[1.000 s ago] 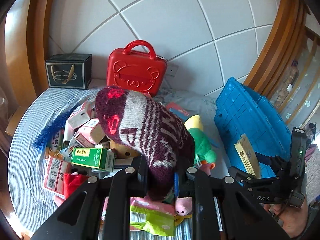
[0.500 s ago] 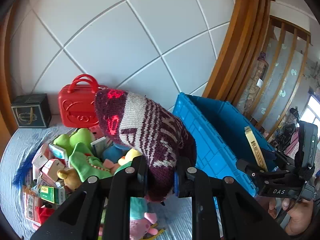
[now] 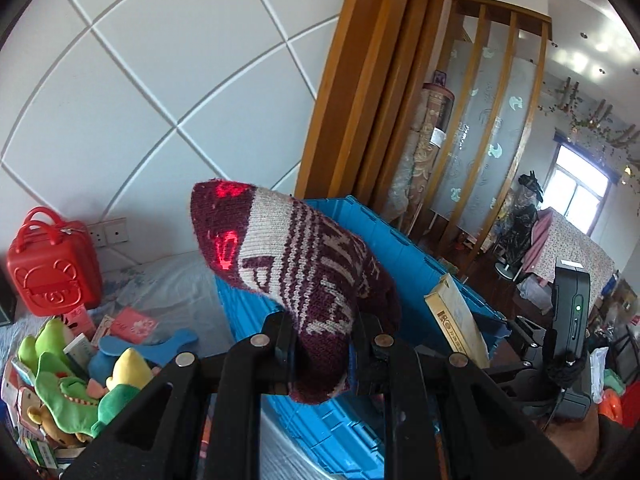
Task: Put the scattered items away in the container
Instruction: 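Carry the beanie and card over the blue crate and open both tools, then withdraw both tools from the crate back over the toy heap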
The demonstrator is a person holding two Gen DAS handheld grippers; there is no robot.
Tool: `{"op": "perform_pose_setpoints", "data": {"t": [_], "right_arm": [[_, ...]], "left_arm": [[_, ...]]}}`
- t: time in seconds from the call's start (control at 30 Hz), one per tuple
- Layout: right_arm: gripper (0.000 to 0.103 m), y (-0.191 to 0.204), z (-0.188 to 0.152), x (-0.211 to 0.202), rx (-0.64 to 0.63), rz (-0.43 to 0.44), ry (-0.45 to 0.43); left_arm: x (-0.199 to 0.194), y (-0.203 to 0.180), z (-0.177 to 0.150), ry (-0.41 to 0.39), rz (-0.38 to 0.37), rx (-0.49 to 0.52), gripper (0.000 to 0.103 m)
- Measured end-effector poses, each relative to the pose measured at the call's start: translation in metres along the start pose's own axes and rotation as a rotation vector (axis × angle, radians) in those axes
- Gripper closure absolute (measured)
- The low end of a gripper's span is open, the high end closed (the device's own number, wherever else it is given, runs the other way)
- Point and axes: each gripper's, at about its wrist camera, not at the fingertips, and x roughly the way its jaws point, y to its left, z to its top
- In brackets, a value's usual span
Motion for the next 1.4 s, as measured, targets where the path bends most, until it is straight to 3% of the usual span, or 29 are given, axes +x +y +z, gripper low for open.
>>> {"op": "perform_pose_setpoints", "data": {"t": [0.33, 0.37, 0.4, 0.47, 0.67, 0.93, 1.13, 1.4], "right_arm": [[0.001, -0.072, 0.000, 0.021, 0.078, -0.068, 0.036], [0.001, -0.075, 0.001, 0.025, 0.073, -0.070, 0.043], [0.000, -0.076, 0.001, 0.031, 0.057, -0.078, 0.060], [0.000, -0.079, 0.002, 0.039, 0.037, -0.103, 0.079], [0.000, -0.084, 0.000, 0.045, 0.030, -0.094, 0.081], [0.000, -0.079, 0.003, 0.049, 0.029, -0.049, 0.076], [0.000, -0.043, 0.002, 0.041, -0.011, 0.011, 0.055], [0.000, 0.041, -0.012, 0.021, -0.094, 0.097, 0.028]], "left_arm": [[0.081, -0.040, 0.024, 0.091, -0.030, 0.019, 0.085], [0.088, -0.041, 0.027, 0.102, -0.022, 0.016, 0.074], [0.094, -0.041, 0.029, 0.113, -0.003, 0.016, 0.039], [0.099, -0.040, 0.032, 0.106, 0.027, 0.006, 0.000], [0.100, -0.032, 0.029, 0.113, 0.052, -0.004, 0.000], [0.074, -0.006, 0.001, 0.129, 0.096, -0.041, 0.000], [0.031, 0.033, -0.030, 0.128, 0.181, -0.102, 0.000], [-0.046, 0.107, -0.089, 0.134, 0.301, -0.210, 0.000]]}}
